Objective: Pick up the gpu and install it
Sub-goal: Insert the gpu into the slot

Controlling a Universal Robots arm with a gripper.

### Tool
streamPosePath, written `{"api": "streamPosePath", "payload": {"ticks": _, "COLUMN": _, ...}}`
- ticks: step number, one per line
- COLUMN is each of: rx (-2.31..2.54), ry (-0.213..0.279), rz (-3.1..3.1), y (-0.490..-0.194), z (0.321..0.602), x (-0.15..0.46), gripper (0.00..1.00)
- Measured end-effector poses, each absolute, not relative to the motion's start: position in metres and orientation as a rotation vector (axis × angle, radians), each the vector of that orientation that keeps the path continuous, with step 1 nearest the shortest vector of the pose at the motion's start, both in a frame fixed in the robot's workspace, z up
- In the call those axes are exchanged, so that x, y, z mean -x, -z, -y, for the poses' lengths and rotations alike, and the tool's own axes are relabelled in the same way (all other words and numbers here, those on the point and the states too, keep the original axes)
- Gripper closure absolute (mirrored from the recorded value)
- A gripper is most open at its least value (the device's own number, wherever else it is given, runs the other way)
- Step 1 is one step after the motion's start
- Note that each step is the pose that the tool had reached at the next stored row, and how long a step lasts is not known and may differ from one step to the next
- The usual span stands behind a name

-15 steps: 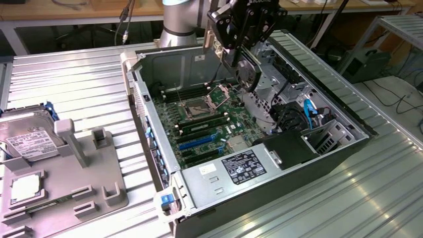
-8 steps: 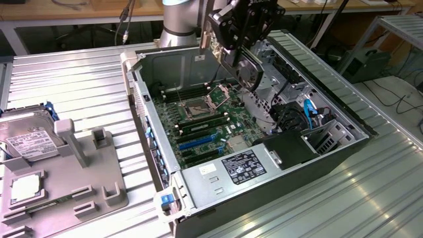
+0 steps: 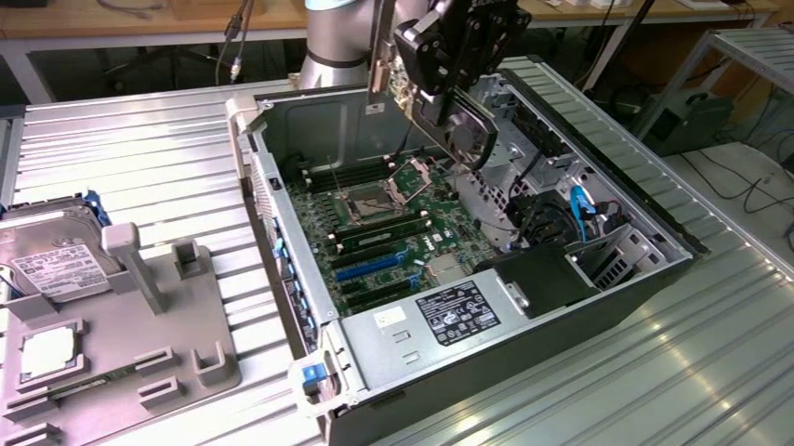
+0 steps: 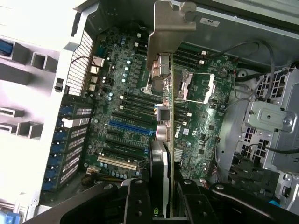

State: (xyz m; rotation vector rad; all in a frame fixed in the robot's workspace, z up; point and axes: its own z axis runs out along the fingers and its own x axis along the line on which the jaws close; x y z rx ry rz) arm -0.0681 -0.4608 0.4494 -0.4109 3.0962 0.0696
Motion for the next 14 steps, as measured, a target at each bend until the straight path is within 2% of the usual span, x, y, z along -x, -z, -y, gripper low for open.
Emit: {"api": "streamPosePath", "payload": {"ticks": 14, "rx": 0.654, "ry": -0.072, "rz": -3.058, "y": -0.4494, "z": 0.4608, "x": 0.0681, "gripper": 0.72}}
